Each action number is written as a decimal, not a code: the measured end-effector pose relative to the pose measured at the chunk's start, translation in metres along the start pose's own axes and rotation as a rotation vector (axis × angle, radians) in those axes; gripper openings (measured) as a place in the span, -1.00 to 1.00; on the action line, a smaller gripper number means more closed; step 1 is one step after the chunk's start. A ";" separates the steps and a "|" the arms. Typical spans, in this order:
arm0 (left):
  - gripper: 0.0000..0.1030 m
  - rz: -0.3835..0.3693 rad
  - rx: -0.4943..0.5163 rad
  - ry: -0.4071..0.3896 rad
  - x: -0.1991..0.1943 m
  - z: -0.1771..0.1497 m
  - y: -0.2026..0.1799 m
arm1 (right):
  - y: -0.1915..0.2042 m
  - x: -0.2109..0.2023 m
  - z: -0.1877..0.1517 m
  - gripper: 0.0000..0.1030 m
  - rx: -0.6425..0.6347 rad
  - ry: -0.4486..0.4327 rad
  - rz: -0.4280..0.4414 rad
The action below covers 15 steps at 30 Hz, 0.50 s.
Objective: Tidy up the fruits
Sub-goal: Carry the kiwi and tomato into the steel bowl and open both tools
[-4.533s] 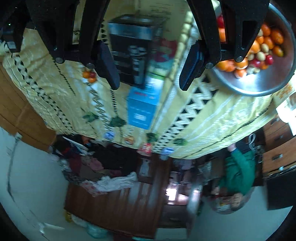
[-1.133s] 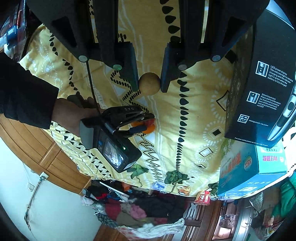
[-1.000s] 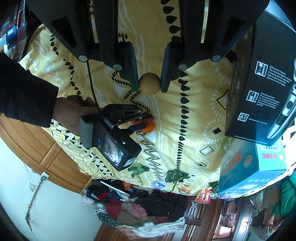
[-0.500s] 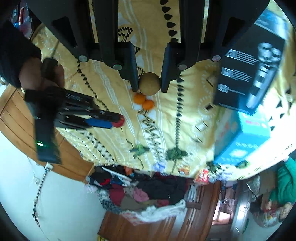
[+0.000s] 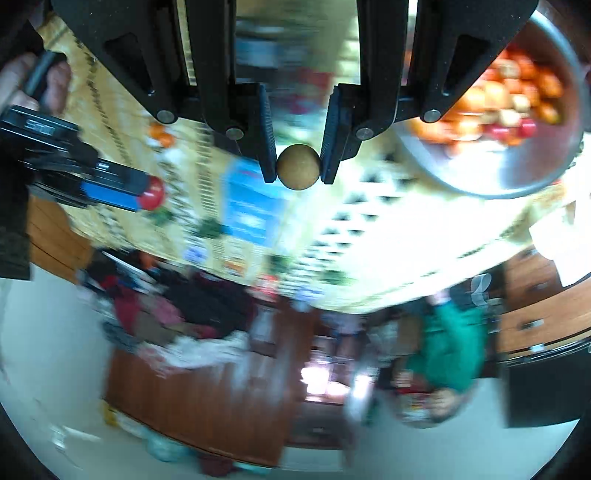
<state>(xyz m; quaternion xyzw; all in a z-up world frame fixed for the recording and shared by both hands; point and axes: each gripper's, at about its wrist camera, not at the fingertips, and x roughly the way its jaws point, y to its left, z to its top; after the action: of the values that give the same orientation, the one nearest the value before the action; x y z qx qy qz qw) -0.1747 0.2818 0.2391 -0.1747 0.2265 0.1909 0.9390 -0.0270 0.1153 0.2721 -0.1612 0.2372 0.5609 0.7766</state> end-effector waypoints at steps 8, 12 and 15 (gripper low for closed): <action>-0.55 0.226 -0.180 0.063 0.001 0.010 0.151 | 0.094 0.094 0.038 -0.39 0.016 0.075 0.224; -0.55 0.271 -0.223 0.117 0.009 0.000 0.192 | 0.126 0.131 0.033 -0.39 0.032 0.150 0.277; -0.55 0.275 -0.222 0.155 0.015 -0.013 0.202 | 0.144 0.147 0.028 -0.39 0.028 0.190 0.292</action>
<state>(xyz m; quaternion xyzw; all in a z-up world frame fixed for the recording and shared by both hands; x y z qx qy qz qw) -0.2551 0.4558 0.1720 -0.2591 0.2975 0.3271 0.8587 -0.1198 0.2923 0.2176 -0.1665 0.3380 0.6467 0.6632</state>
